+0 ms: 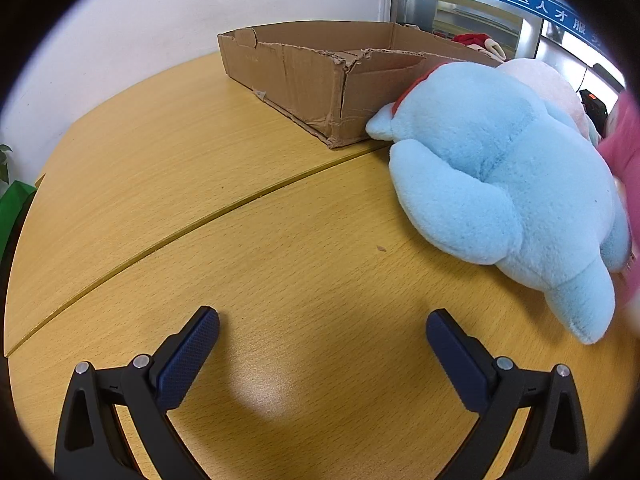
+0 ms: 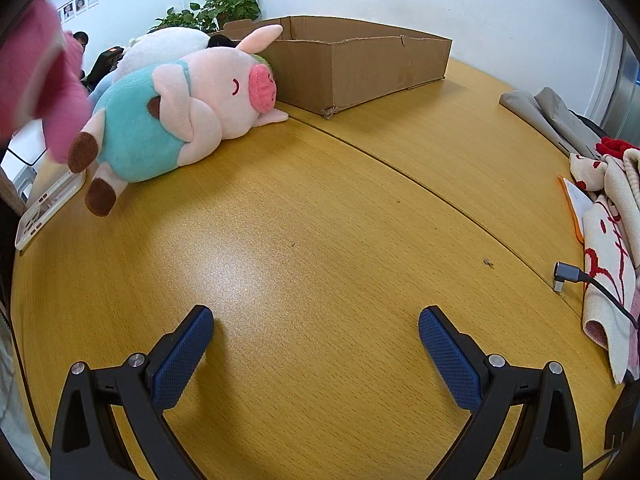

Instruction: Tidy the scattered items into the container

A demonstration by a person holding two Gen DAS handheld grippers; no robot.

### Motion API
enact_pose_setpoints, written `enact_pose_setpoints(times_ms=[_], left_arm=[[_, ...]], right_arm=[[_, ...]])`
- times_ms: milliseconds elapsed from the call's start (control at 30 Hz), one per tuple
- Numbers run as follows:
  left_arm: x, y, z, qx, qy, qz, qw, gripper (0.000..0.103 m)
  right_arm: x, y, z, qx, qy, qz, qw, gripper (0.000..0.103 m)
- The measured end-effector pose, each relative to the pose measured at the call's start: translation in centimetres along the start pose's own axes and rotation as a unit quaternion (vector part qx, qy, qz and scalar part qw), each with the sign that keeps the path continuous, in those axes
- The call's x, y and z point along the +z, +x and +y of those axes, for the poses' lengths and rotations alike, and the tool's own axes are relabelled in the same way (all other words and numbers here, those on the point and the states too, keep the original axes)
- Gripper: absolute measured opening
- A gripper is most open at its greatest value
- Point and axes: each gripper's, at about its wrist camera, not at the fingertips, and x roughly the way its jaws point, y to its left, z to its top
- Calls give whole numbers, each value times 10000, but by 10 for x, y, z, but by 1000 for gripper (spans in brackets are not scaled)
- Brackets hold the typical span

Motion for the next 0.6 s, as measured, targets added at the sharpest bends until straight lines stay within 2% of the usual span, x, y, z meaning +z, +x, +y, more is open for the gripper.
enact_pose_setpoints(times_ms=[600], left_arm=[[3, 2, 3, 0, -2, 1, 10000, 103]], right_arm=[[1, 0, 0, -4, 3, 1, 10000, 103]])
